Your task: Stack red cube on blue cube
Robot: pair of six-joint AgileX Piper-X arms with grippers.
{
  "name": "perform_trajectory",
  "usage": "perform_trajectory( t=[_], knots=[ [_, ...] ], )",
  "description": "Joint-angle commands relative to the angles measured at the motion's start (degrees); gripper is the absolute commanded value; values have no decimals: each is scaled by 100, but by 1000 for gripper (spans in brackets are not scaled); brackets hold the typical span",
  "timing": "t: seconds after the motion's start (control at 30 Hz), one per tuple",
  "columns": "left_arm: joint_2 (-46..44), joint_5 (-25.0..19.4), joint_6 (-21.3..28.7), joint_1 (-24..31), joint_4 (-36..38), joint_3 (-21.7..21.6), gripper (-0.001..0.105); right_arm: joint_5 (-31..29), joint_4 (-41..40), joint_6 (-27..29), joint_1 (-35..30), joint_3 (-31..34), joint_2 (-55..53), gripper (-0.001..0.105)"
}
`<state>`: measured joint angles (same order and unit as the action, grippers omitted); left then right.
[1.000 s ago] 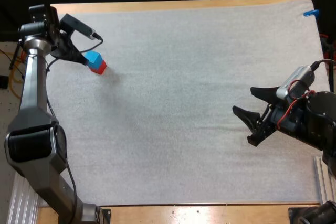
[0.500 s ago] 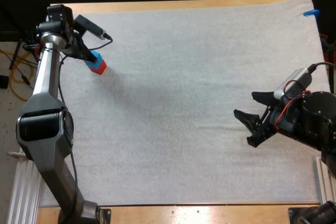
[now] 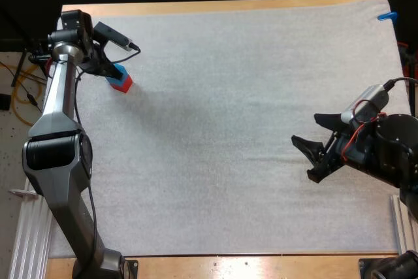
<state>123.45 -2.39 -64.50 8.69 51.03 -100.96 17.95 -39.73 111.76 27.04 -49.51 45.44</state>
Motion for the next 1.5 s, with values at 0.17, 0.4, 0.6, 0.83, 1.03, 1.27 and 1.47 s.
perform_trajectory(
  t=[0.17,0.4,0.6,0.83,1.03,1.27,1.47],
  knots=[
    [60,152,-358,-19,-35,-67,0,-15,2,-7,8,-53,-2,61],
    [58,182,-358,-7,-35,-67,0,-15,2,-7,8,-53,-2,61],
    [58,316,-415,-3,1,-67,0,-15,2,-7,8,-53,-2,61],
    [58,472,-515,-3,123,-52,0,-15,2,-7,8,-53,-2,61],
    [58,593,-515,-3,402,-52,0,-15,2,-7,8,-53,-2,61],
    [58,845,-515,-36,594,-52,0,-15,2,-7,8,-53,-2,61],
    [58,858,-515,-70,658,20,0,-15,2,-7,8,-53,-2,61]
  ],
)
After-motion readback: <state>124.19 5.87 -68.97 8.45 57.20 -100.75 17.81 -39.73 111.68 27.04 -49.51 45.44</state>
